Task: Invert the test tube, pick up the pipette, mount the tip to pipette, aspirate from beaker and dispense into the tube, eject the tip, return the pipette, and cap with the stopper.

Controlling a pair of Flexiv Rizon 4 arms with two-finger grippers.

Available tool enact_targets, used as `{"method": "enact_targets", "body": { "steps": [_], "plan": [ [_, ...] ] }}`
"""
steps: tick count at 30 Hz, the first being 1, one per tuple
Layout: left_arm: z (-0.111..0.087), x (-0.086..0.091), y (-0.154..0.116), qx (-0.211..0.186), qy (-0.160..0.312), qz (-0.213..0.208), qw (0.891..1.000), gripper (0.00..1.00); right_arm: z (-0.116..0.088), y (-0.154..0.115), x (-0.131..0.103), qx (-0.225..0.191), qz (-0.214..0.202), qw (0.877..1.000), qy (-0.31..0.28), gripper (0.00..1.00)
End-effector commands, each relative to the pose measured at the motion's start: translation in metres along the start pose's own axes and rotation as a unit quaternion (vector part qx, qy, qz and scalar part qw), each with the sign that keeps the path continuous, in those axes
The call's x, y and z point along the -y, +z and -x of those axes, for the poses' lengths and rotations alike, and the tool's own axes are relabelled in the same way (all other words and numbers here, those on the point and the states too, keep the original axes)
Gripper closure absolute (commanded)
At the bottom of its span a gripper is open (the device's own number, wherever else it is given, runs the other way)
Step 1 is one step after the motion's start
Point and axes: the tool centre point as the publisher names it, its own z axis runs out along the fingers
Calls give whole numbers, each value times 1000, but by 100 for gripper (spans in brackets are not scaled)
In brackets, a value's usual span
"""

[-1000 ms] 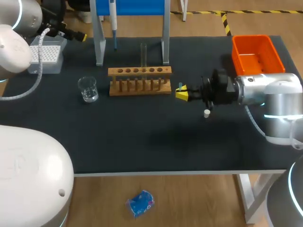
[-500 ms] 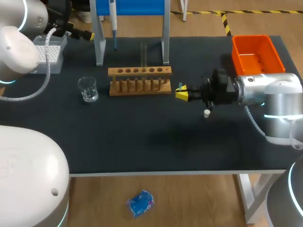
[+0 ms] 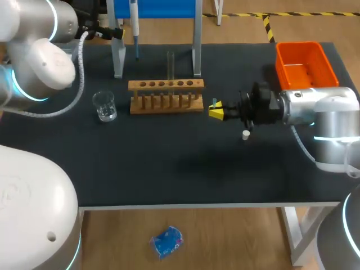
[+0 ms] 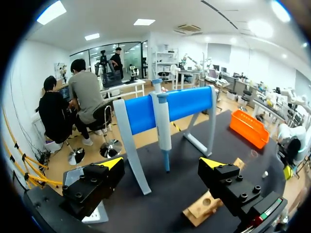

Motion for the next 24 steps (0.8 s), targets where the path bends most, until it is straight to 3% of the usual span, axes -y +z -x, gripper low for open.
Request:
{"method": "enact_targets", "body": {
  "steps": [1,9,15,24],
  "plan": [
    [-7,10,21,8,-4,-3,1000,0,0,0,0,0,0,1000,0,100],
    [-27,27,30,11,-10,-5,1000,0,0,0,0,0,0,1000,0,100],
    [-25,30,39,51,-34,-18,998,0,0,0,0,0,0,1000,0,100],
    [-27,40,56,56,-49,-37,997,0,0,0,0,0,0,1000,0,100]
  ]
}}
